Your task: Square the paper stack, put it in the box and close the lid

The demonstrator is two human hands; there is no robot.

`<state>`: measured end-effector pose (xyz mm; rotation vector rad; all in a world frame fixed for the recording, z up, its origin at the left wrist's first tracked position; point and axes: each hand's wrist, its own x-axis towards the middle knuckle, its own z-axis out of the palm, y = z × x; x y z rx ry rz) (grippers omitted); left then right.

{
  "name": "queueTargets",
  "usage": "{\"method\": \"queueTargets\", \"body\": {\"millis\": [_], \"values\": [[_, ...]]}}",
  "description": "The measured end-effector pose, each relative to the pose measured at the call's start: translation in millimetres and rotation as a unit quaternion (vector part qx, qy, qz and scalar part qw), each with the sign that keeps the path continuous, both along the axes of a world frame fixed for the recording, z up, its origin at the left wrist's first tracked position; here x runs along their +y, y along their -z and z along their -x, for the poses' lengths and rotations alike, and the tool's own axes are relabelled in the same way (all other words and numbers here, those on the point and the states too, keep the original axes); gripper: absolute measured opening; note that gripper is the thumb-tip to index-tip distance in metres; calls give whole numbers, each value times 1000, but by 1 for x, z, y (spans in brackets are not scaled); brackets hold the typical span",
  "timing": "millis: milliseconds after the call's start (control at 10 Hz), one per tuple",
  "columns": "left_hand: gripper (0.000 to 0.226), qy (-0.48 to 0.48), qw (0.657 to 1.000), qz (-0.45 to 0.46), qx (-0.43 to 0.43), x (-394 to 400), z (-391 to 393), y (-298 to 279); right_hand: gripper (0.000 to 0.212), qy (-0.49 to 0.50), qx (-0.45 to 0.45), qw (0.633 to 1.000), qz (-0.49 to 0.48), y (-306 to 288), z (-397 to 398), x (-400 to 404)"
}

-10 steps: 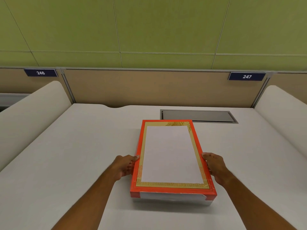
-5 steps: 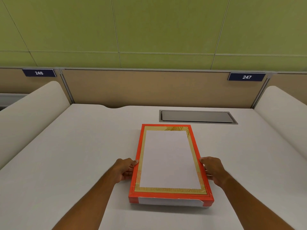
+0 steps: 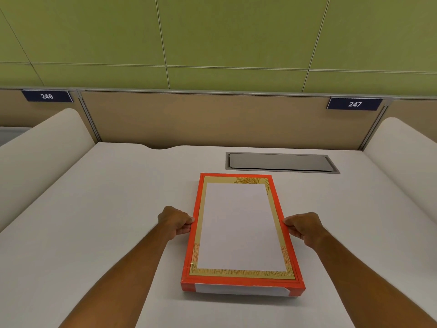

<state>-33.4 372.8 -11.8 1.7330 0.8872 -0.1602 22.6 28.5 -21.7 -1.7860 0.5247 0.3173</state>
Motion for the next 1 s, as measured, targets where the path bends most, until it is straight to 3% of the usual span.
{"method": "queueTargets", "body": {"millis": [200,500,700,800,900,1000], "values": [[17,-1,1000,-3,26,-1,-5,1,20,23,33,997,-66,1,1,-2],[14,-1,999,-27,28,-1,-7,3,23,30,43,995,-84,0,1,-3],[36,61,977,-204,8,-9,-5,-7,21,-6,-22,999,48,-10,10,12],[45,120,942,-308,-63,-18,-5,-20,39,-25,-127,977,167,-24,12,30],[65,143,916,-364,-88,-29,-8,-30,60,-43,-184,953,239,-39,13,43],[89,174,854,-480,-105,-43,-17,-51,77,-85,-278,887,358,-60,10,57]]}}
